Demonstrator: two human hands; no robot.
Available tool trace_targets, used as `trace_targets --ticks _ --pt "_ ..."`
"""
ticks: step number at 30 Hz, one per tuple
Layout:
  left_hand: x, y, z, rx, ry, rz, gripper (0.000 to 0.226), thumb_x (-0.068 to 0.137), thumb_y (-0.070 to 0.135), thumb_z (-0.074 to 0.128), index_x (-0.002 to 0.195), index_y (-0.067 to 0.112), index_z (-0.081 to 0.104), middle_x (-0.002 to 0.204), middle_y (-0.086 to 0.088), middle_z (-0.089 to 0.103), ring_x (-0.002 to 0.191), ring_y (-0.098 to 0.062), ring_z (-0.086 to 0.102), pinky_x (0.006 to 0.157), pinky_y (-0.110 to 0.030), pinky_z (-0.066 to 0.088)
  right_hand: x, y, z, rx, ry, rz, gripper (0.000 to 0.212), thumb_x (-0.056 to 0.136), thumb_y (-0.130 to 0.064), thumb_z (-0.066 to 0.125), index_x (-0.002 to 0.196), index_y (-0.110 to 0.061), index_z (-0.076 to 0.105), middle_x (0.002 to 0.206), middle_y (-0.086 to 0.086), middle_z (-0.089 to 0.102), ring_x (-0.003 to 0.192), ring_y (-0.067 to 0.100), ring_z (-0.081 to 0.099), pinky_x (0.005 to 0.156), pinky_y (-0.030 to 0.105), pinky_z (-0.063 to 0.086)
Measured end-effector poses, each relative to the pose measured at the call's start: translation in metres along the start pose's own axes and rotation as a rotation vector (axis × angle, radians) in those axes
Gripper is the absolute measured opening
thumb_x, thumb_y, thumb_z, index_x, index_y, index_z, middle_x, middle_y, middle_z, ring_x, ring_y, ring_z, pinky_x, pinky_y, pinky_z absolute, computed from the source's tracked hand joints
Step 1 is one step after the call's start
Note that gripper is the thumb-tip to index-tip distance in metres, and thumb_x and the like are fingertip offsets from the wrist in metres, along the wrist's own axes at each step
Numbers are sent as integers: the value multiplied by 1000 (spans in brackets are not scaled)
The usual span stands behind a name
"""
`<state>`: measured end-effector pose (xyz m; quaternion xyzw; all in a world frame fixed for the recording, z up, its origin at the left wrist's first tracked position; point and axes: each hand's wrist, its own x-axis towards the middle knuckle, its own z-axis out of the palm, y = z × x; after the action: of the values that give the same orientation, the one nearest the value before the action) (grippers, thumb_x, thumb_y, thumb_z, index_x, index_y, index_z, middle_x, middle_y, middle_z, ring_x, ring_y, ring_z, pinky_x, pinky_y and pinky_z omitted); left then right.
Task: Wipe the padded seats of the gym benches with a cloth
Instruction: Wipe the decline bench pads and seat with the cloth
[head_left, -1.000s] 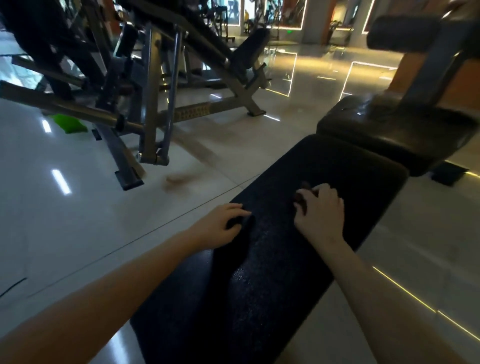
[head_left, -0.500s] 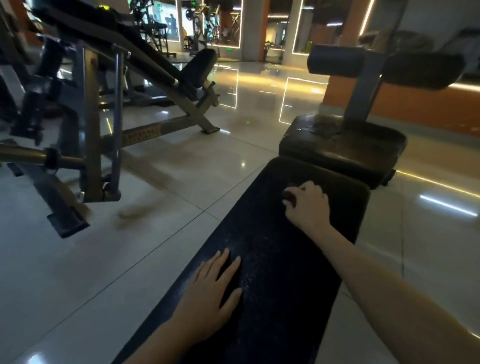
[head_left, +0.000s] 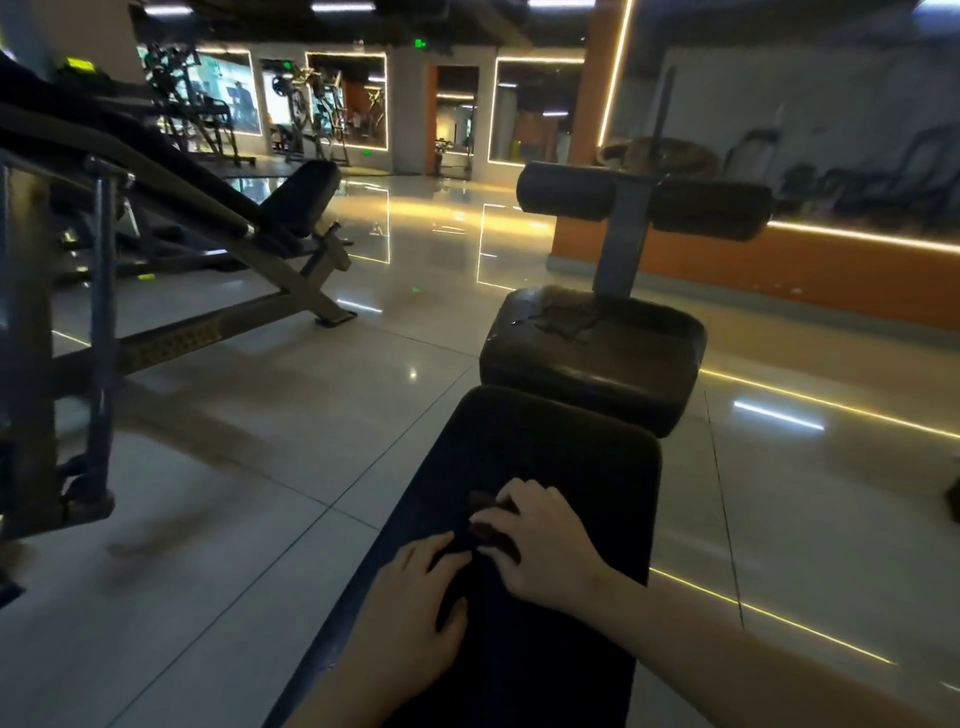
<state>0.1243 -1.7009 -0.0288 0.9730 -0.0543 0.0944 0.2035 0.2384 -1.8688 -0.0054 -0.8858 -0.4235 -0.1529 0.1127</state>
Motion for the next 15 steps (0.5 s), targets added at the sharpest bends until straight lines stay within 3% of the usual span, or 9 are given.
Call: trace_targets --ticks 5,9,15 --pt "52 24 16 15 28 -45 66 83 55 27 144 33 43 152 9 35 141 -14 32 110 -30 29 23 45 -15 63 41 62 38 88 -48 56 120 -31 65 108 -2 52 98 17 51 82 31 41" --pt "113 58 17 36 24 -56 77 77 63 15 145 35 37 155 13 25 143 -10 21 114 -30 24 43 101 -36 113 64 86 41 89 -50 55 125 -31 63 110 -3 50 102 18 49 88 33 41" --pt "225 114 24 26 67 -90 53 95 46 46 146 33 36 159 5 23 146 -17 22 118 -38 26 67 199 -69 185 122 168 37 91 -47 61 123 -29 61 111 -6 49 109 15 47 98 31 38"
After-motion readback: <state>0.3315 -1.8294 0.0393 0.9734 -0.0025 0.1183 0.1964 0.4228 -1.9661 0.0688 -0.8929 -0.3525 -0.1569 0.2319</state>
